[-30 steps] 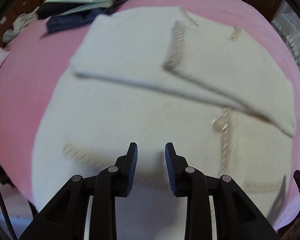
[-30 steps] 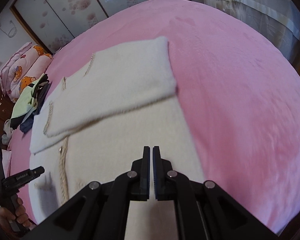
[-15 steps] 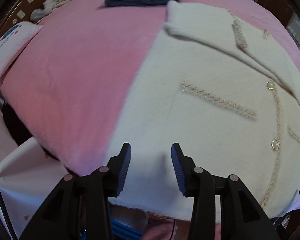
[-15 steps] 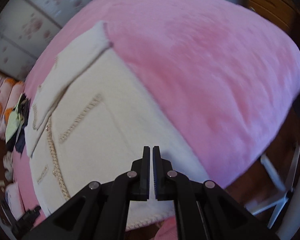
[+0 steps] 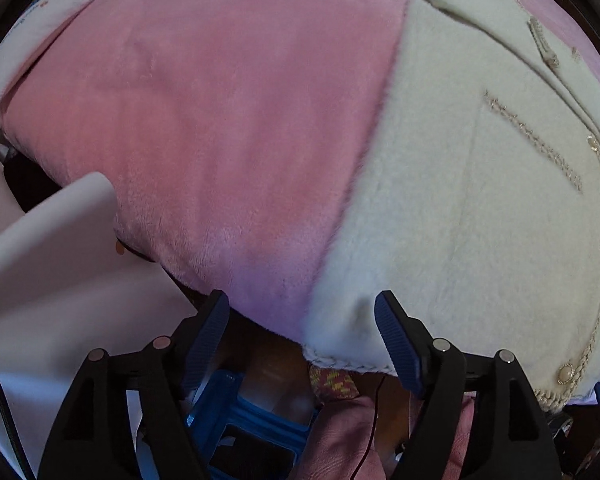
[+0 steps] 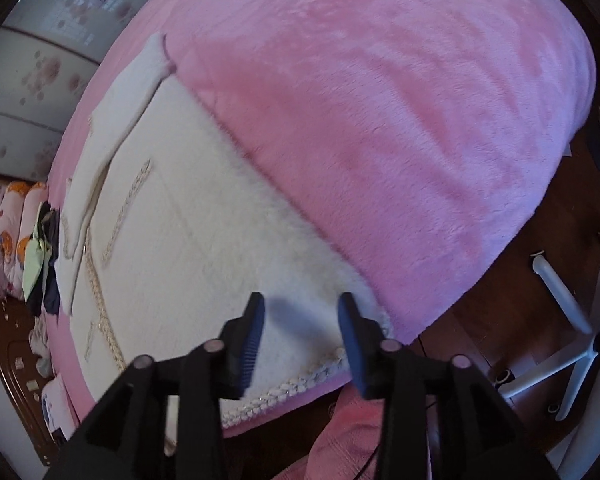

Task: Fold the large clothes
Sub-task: 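Move both tools to the cardigan hem and grasp it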

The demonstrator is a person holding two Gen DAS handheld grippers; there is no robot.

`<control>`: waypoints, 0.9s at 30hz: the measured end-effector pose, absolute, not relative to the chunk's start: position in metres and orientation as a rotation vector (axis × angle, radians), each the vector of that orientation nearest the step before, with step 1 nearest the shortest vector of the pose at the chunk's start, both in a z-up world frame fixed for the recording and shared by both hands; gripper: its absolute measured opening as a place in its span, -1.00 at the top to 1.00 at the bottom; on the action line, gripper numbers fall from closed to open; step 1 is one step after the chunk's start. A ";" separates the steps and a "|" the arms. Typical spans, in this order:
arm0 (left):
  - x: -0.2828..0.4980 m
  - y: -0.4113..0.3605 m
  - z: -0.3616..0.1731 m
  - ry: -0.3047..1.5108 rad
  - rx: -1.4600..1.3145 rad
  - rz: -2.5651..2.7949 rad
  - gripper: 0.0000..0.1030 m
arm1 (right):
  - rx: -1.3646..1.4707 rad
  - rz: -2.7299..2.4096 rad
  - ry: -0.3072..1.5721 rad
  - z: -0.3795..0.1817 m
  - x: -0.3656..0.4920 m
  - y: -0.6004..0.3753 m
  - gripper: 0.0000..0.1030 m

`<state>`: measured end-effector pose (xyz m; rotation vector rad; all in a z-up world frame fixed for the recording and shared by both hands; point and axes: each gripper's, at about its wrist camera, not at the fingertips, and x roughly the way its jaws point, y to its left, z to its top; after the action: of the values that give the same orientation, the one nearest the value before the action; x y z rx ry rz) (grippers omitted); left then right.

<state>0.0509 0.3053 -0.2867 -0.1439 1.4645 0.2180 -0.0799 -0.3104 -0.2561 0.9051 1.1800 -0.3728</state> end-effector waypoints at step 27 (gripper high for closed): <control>0.080 0.335 -0.339 1.554 -0.303 -0.029 -0.65 | 0.793 -0.306 1.373 -0.295 -0.062 -0.321 -0.09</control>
<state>0.0804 0.3350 -0.3388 -0.3030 1.5541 -0.0292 -0.0622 -0.3208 -0.2945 0.7932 1.3732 -0.3057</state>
